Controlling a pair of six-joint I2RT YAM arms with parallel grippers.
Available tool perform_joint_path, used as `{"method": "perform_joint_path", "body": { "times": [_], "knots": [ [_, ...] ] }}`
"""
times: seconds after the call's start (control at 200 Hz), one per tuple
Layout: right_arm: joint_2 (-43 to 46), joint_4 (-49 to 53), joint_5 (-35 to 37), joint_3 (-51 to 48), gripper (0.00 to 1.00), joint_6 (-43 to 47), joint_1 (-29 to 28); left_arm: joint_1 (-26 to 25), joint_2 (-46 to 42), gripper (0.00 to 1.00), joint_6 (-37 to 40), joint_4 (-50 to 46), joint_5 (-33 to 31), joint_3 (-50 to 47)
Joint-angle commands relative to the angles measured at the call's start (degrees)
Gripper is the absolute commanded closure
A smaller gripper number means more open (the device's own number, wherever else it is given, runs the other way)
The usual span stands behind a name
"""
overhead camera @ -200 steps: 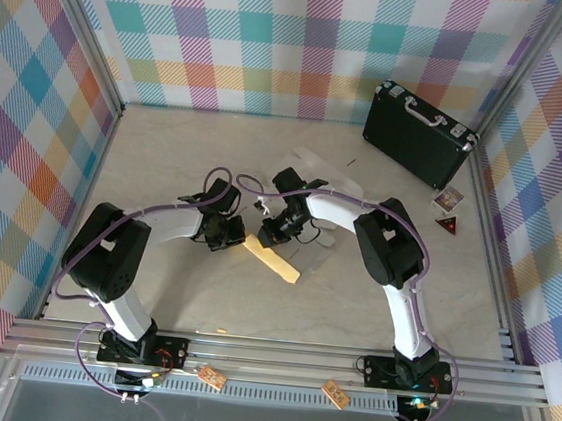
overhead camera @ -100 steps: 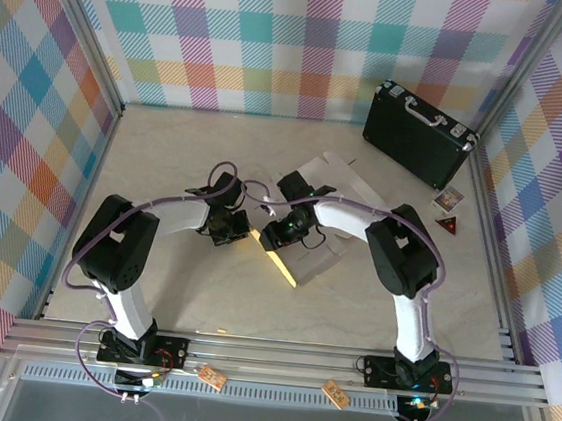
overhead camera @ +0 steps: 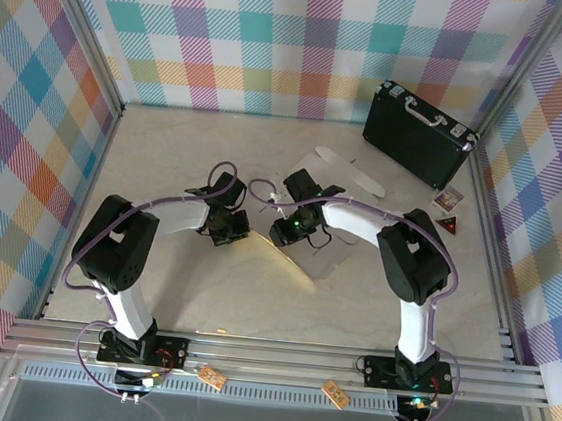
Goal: Fold the paper box
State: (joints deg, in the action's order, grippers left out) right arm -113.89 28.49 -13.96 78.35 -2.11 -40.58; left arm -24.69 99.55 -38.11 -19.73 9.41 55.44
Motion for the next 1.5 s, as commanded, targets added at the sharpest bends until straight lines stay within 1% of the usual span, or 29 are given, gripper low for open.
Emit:
{"method": "perform_joint_path", "body": {
  "times": [0.0, 0.06, 0.155, 0.21, 0.29, 0.34, 0.42, 0.62, 0.745, 0.83, 0.975, 1.045, 1.105, 1.255, 1.33, 1.355, 1.385, 1.4, 1.455, 1.495],
  "knots": [
    [-0.5, -0.1, -2.1, 0.2, 0.61, 1.1, 0.1, -0.3, -0.5, 0.93, 0.4, -0.6, -1.9, -2.3],
    [1.0, -1.9, -2.4, -1.0, 0.53, 1.1, 0.1, -0.3, -0.5, 0.93, 0.3, -0.7, -1.9, -2.4],
    [4.2, -4.1, -1.6, -3.0, 0.48, 2.1, -0.1, -0.3, -0.3, 0.93, 0.4, -0.5, -1.9, -2.5],
    [6.2, -5.7, -2.3, -4.6, 0.45, 2.8, -0.4, -0.3, 0.0, 0.93, 0.4, -0.5, -1.9, -2.4],
    [8.3, -5.9, -3.0, -5.8, 0.39, 4.4, -1.4, -0.3, 0.1, 0.93, 0.3, -0.1, -1.8, -2.5],
    [8.0, -4.0, -3.4, -5.3, 0.35, 5.6, -2.0, -0.3, 0.2, 0.93, 0.1, 0.0, -1.7, -2.5],
    [5.6, 0.3, -2.6, -2.7, 0.34, 6.5, -2.7, -0.3, 0.1, 0.93, 0.1, 0.3, -1.6, -2.8],
    [1.1, 2.5, -1.2, 0.1, 0.34, 6.3, -4.2, -0.4, -0.5, 0.93, 0.1, 0.3, -1.8, -3.0],
    [-0.6, 3.4, -0.3, 1.2, 0.40, 6.0, -4.2, -0.3, -0.9, 0.93, 0.0, 0.4, -1.6, -3.2],
    [-1.5, 3.7, 1.2, 1.7, 0.47, 5.2, -4.2, -0.3, -1.7, 0.93, 0.0, 0.7, -1.6, -3.6],
    [-1.5, 3.4, 1.0, 1.4, 0.63, 4.9, -3.9, -0.2, -4.4, 0.93, 0.0, 0.7, -2.1, -4.7],
    [-1.3, 3.0, 0.0, 1.4, 0.77, 4.1, -3.7, -0.1, -6.4, 0.93, -0.2, 1.2, -2.5, -5.8],
    [-1.3, 2.7, -0.5, 1.4, 0.85, 3.4, -3.5, -0.1, -8.9, 0.92, -0.6, 1.7, -3.1, -7.2],
    [0.0, 1.1, -2.6, 0.6, 0.94, 1.8, -2.9, 0.3, -15.1, 0.90, -2.0, 2.1, -4.3, -10.4],
    [1.3, -1.1, -5.5, -0.7, 0.97, 0.6, -2.4, 0.5, -18.8, 0.82, -3.3, 3.3, -4.2, -13.1],
    [1.9, -1.7, -6.6, -1.2, 0.97, -0.1, -2.3, 0.6, -20.2, 0.81, -4.0, 3.3, -4.1, -14.0],
    [2.4, -2.8, -7.9, -1.7, 0.98, -0.8, -2.0, 0.7, -22.0, 0.79, -4.8, 5.9, -3.7, -15.3],
    [2.8, -3.4, -8.7, -2.0, 0.99, -1.3, -1.9, 0.7, -22.8, 0.77, -5.0, 6.6, -3.3, -15.9],
    [4.0, -6.0, -12.1, -3.4, 1.00, -3.2, -1.3, 0.8, -26.8, 0.62, -6.2, 9.2, -1.5, -18.7],
    [5.2, -8.6, -14.7, -4.7, 1.00, -5.0, -0.9, 0.9, -29.8, 0.55, -7.1, 11.7, -0.2, -20.8]
  ]
}}
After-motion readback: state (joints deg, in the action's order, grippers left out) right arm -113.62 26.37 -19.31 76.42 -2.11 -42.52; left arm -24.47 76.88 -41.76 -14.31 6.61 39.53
